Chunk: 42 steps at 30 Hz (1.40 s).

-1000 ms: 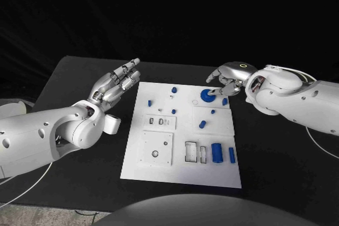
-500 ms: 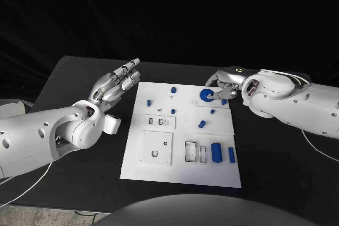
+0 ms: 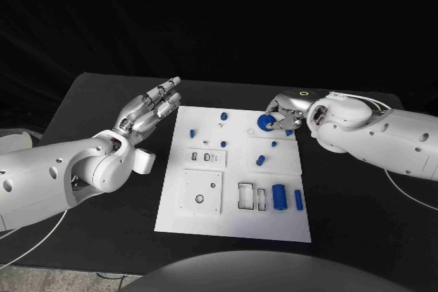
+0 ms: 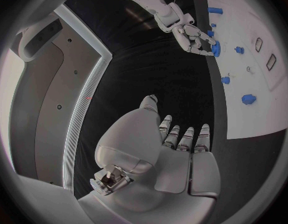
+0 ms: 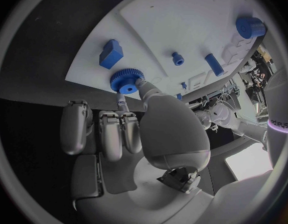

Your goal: Assemble the parts on the task board

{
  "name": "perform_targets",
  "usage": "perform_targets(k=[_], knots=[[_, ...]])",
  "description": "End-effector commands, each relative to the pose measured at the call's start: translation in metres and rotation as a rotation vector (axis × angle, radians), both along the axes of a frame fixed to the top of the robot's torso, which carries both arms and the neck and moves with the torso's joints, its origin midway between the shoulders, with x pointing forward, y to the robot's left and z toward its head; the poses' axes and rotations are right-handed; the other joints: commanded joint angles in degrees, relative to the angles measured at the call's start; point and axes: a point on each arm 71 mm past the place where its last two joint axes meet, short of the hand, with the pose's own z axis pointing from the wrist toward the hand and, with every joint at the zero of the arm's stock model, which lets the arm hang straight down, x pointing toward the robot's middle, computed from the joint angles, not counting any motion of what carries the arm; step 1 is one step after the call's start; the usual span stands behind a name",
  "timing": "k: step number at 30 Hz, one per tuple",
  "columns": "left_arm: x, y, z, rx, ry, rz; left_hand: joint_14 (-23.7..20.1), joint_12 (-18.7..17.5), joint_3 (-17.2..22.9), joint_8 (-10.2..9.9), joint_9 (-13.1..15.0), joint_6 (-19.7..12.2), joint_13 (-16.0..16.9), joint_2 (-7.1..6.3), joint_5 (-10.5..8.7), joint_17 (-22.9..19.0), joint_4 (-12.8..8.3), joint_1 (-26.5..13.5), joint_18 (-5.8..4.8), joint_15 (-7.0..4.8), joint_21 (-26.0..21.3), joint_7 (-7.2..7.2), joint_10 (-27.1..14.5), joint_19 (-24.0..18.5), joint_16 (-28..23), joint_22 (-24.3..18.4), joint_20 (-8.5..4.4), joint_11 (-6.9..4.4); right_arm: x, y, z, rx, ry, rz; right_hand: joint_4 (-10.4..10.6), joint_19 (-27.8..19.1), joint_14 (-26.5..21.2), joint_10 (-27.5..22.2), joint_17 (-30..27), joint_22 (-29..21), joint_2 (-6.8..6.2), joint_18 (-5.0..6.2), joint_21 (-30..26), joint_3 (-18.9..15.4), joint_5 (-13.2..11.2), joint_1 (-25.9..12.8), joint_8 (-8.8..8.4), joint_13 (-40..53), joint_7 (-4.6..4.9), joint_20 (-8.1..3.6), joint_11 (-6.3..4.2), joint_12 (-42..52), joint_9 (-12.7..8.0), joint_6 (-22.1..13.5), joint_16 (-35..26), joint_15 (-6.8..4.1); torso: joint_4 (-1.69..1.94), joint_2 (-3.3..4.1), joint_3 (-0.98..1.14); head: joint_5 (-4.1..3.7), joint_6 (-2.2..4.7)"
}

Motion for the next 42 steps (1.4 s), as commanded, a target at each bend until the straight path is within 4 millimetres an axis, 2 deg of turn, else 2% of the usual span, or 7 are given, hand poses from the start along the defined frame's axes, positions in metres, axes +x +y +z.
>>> perform_targets(k=[1, 6, 10, 18, 26, 30, 42], knots=[[-0.001, -0.003, 0.0, -0.009, 0.005, -0.027, 0.29, 0.26, 0.37, 0.08, -0.02, -0.08, 0.04, 0.02, 0.27, 0.09, -0.05, 0.54, 1.04, 0.18, 0.18, 0.13, 0.15, 0.33, 0.2, 0.06, -0.03, 0.1, -0.001, -0.001, -0.007, -0.049, 0.016, -0.006, -0.66, -0.51, 5.18, 5.9, 13.25, 3.43, 0.21, 0.18, -0.49, 0.09, 1.22, 0.84, 0.85, 15.06, -0.23, 0.05, 0.09, 0.21, 1.28, 0.71, -0.32, 0.12, -0.04, -0.05, -0.02, 0.05, 0.0], [0.0, -0.003, -0.001, -0.008, 0.011, -0.03, 0.3, 0.25, 0.39, 0.08, -0.02, -0.1, 0.04, 0.0, 0.29, 0.09, -0.07, 0.58, 1.03, 0.24, 0.19, 0.19, 0.13, 0.34, 0.21, 0.07, 0.01, 0.16, -0.002, -0.001, -0.009, -0.053, 0.021, -0.001, -2.05, -0.59, 5.13, 5.9, 13.18, 3.59, 0.36, 0.24, -0.73, 0.51, 6.17, 1.43, 3.94, 15.06, -0.79, -0.32, -0.41, 0.21, 4.89, 2.18, -0.43, -0.2, -0.02, -0.08, -0.03, 0.0, 0.0], [0.0, -0.003, -0.001, -0.008, 0.016, -0.031, 0.31, 0.25, 0.43, 0.09, -0.01, -0.05, 0.04, 0.0, 0.33, 0.09, -0.1, 0.65, 1.03, 0.32, 0.2, 0.28, 0.12, 0.36, 0.21, 0.07, 0.07, 0.24, -0.002, 0.001, -0.009, -0.044, 0.012, 0.009, -3.48, -0.47, 5.19, 5.9, 13.3, 3.9, 0.71, 0.23, -0.72, 1.48, 12.03, 2.23, 8.33, 15.06, -1.83, -0.85, -1.16, 0.21, 9.41, 4.18, -0.39, -0.77, -0.02, -0.15, -0.02, 0.02, 0.0], [-0.001, -0.001, -0.002, -0.009, 0.023, -0.029, 0.35, 0.25, 0.56, 0.13, 0.0, 0.01, 0.04, 0.01, 0.47, 0.1, -0.22, 0.85, 1.02, 0.48, 0.23, 0.46, 0.12, 0.39, 0.22, 0.08, 0.19, 0.41, -0.004, 0.01, -0.002, -0.004, -0.02, 0.04, -4.39, 0.04, 5.18, 5.9, 13.24, 4.58, 0.85, 0.05, -0.47, 3.05, 15.0, 1.89, 13.69, 15.06, -2.5, -1.3, -1.41, 0.21, 16.62, 2.85, -0.52, -1.15, -0.07, -0.08, -0.09, 0.37, 0.0], [-0.001, 0.0, -0.002, -0.005, 0.032, -0.027, 0.4, 0.27, 0.65, 0.18, 0.03, 0.16, 0.06, -0.01, 0.62, 0.12, -0.33, 1.01, 1.02, 0.56, 0.24, 0.54, 0.18, 0.41, 0.23, 0.08, 0.27, 0.5, -0.006, 0.041, 0.03, 0.055, -0.052, 0.127, -4.29, 0.84, 5.51, 5.9, 13.88, 5.4, 0.73, -0.25, 0.38, 3.95, 16.43, 1.42, 14.08, 15.06, -2.13, -1.08, -1.03, 0.21, 18.04, 1.61, -0.05, -1.0, 0.01, 0.04, -0.07, 0.37, 0.0], [-0.001, -0.001, -0.003, -0.005, 0.035, -0.029, 0.4, 0.27, 0.65, 0.18, 0.03, 0.16, 0.06, -0.01, 0.62, 0.12, -0.33, 1.01, 1.02, 0.56, 0.24, 0.54, 0.18, 0.41, 0.23, 0.08, 0.27, 0.5, -0.009, 0.064, 0.039, 0.077, -0.051, 0.189, -3.89, 1.55, 5.88, 5.9, 14.64, 6.11, 0.64, -0.48, 1.22, 4.11, 16.23, 0.72, 14.34, 15.06, -2.26, -1.02, -1.04, 0.21, 18.6, 1.77, 0.52, -0.99, 0.36, 0.01, -0.07, 0.14, 0.0], [-0.001, -0.004, -0.003, -0.006, 0.039, -0.039, 0.45, 0.29, 0.68, 0.21, 0.04, 0.19, 0.08, -0.15, 0.76, 0.13, -0.46, 1.17, 1.02, 0.66, 0.26, 0.62, 0.24, 0.44, 0.25, 0.08, 0.34, 0.57, -0.008, 0.12, 0.026, 0.105, -0.003, 0.291, -3.55, 2.37, 6.08, 5.9, 15.07, 6.94, 0.5, -0.75, 2.22, 4.39, 15.73, 0.16, 14.36, 15.06, -2.39, -1.04, -1.07, 0.21, 19.08, 1.77, 0.86, -1.03, 0.4, 0.03, -0.13, 0.13, 0.0]])
